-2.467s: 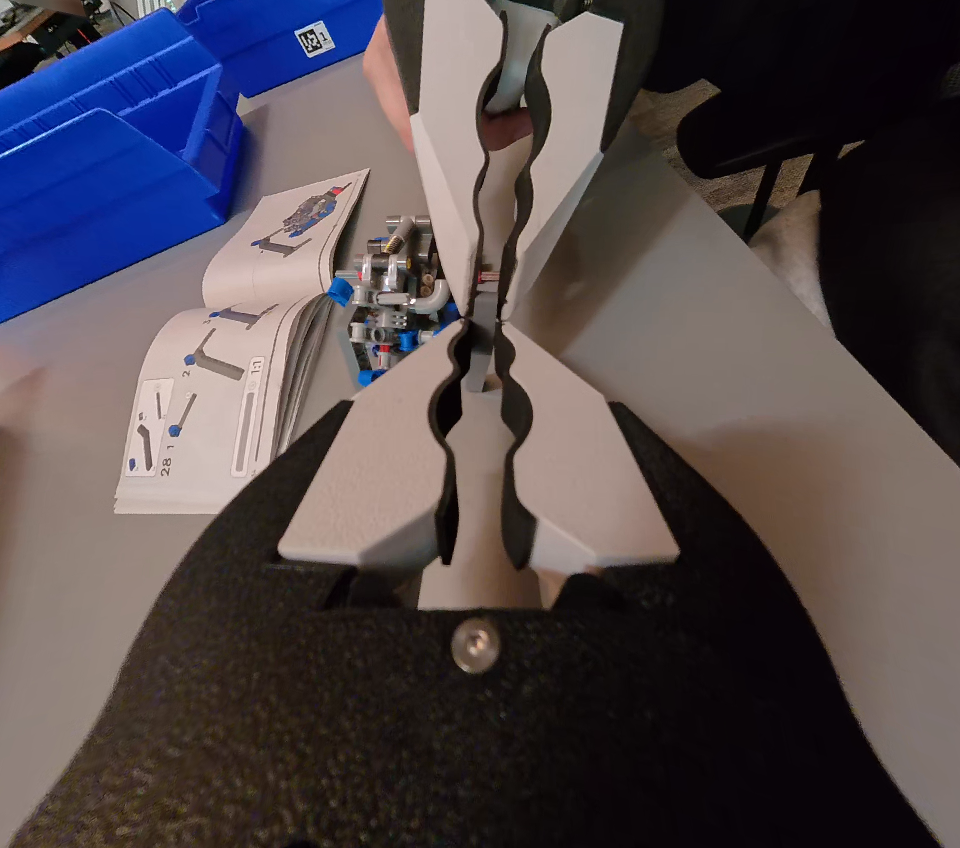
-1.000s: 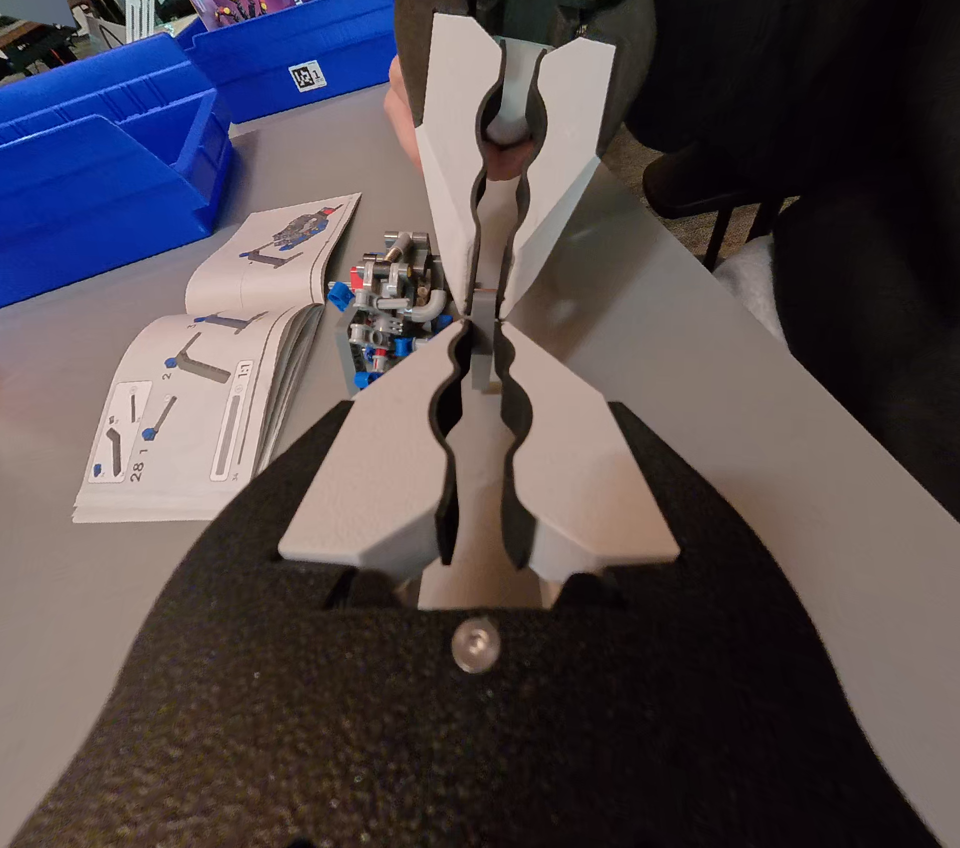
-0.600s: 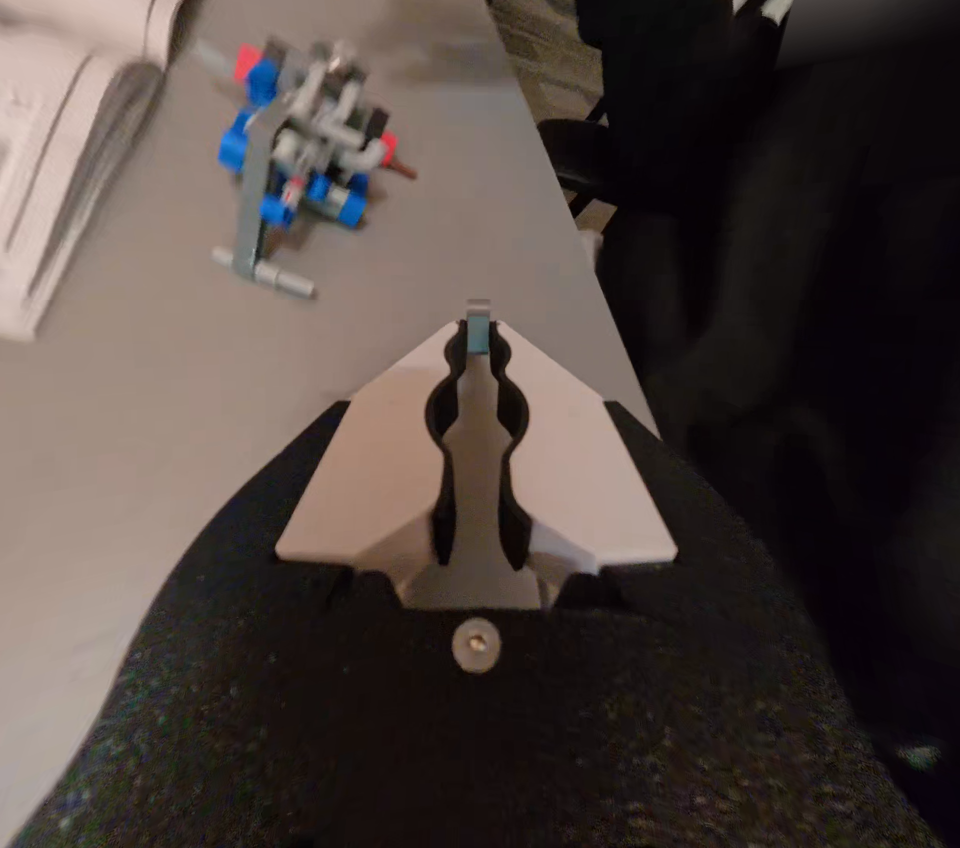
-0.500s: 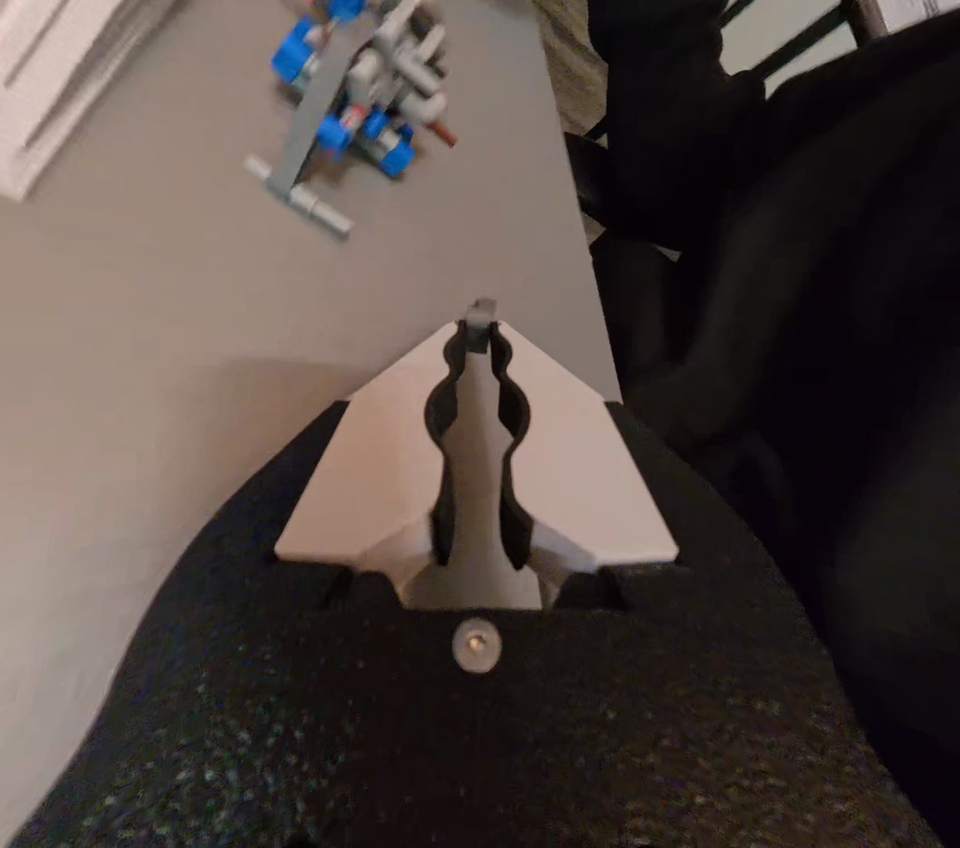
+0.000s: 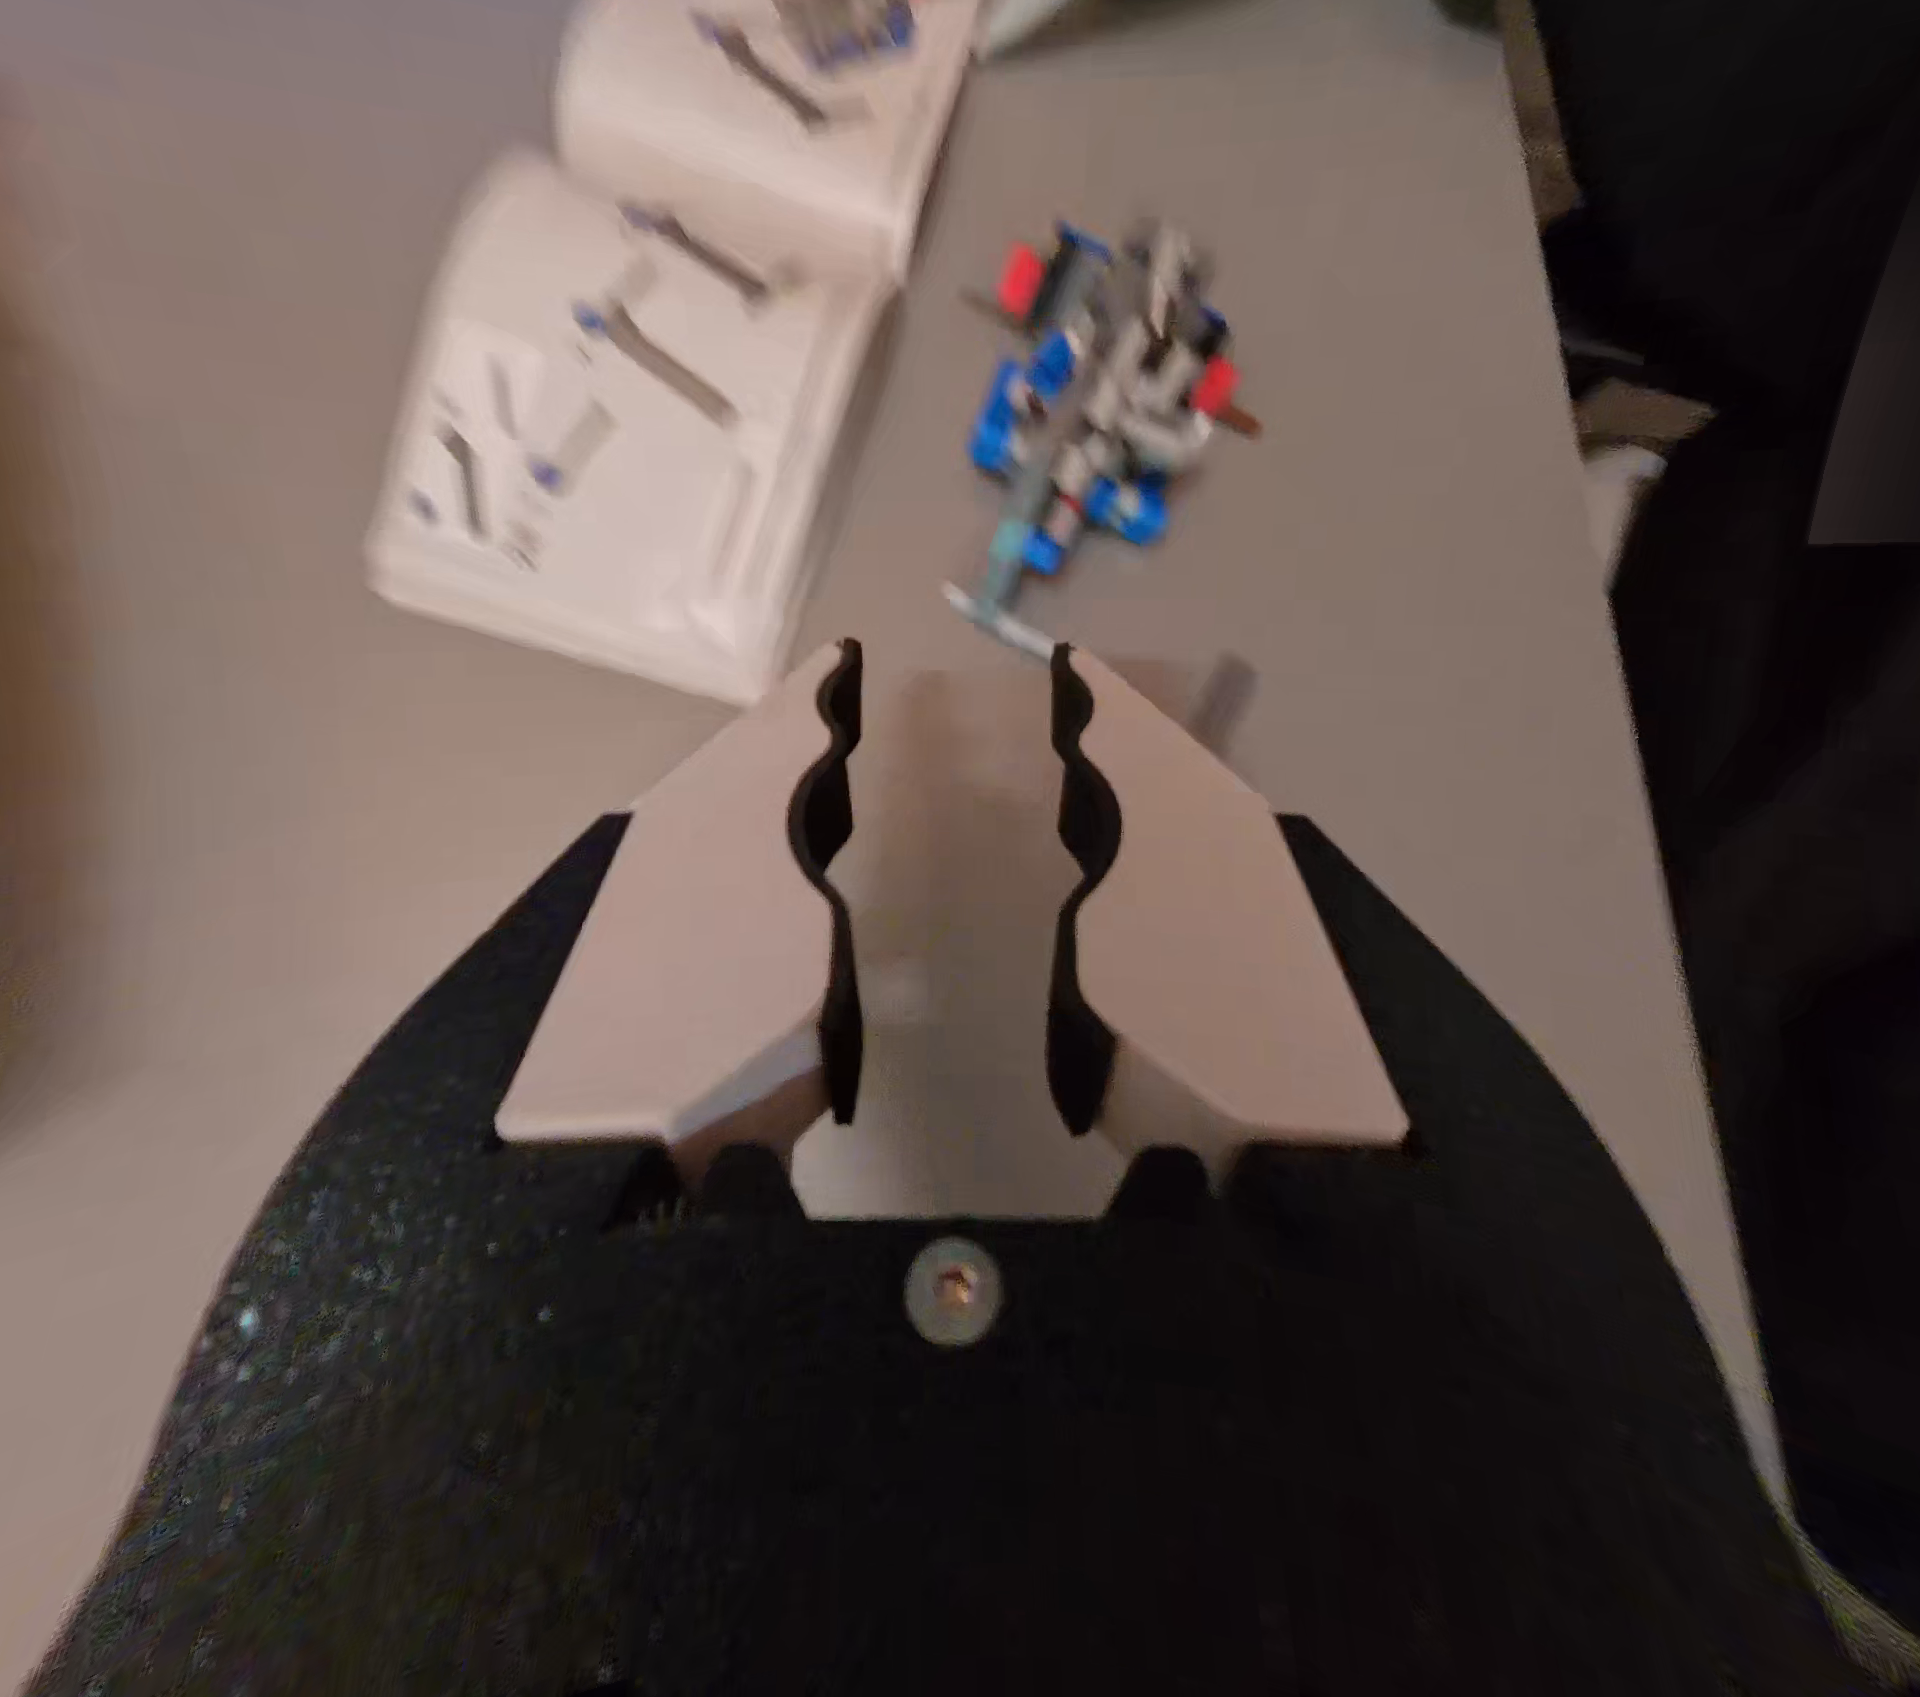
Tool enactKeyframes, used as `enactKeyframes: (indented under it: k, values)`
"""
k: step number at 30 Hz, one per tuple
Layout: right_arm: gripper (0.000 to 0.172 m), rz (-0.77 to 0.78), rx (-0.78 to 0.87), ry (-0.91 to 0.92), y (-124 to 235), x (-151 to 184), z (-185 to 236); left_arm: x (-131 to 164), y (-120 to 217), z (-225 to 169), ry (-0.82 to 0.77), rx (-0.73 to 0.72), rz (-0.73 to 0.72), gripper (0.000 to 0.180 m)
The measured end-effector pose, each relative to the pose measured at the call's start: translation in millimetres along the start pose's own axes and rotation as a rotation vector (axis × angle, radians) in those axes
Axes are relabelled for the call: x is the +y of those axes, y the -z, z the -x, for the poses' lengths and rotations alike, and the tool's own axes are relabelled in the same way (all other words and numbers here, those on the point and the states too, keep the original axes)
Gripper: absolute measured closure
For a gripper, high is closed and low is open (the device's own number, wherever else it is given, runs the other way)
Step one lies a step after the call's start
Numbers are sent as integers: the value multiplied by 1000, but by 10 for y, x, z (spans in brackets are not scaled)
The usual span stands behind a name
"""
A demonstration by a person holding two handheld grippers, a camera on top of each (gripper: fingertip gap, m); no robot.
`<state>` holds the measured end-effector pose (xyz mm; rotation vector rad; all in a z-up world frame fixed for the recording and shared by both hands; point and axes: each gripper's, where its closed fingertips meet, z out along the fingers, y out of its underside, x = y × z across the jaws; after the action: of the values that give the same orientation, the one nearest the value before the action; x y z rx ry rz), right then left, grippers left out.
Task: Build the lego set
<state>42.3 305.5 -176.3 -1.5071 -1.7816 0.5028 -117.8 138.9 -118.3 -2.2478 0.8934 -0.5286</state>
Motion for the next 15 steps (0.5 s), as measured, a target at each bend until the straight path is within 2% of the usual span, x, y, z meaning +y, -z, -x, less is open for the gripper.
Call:
enactKeyframes:
  k: [4, 7, 11, 15]
  values:
    - [162, -38, -65, -55, -59, -41, 136, -614, -328, 171, -132, -22, 7, 149]
    - [168, -32, -49, -11, -106, -85, 158, -927, -776, 215, -285, -3, 67, 144]
    - [172, -28, -57, -1, -191, -173, 220, -976, -1350, 238, -358, 39, 219, 140]
    - [172, -33, -64, 25, -268, -263, 267, -879, -1538, 371, -456, -79, 349, 144]
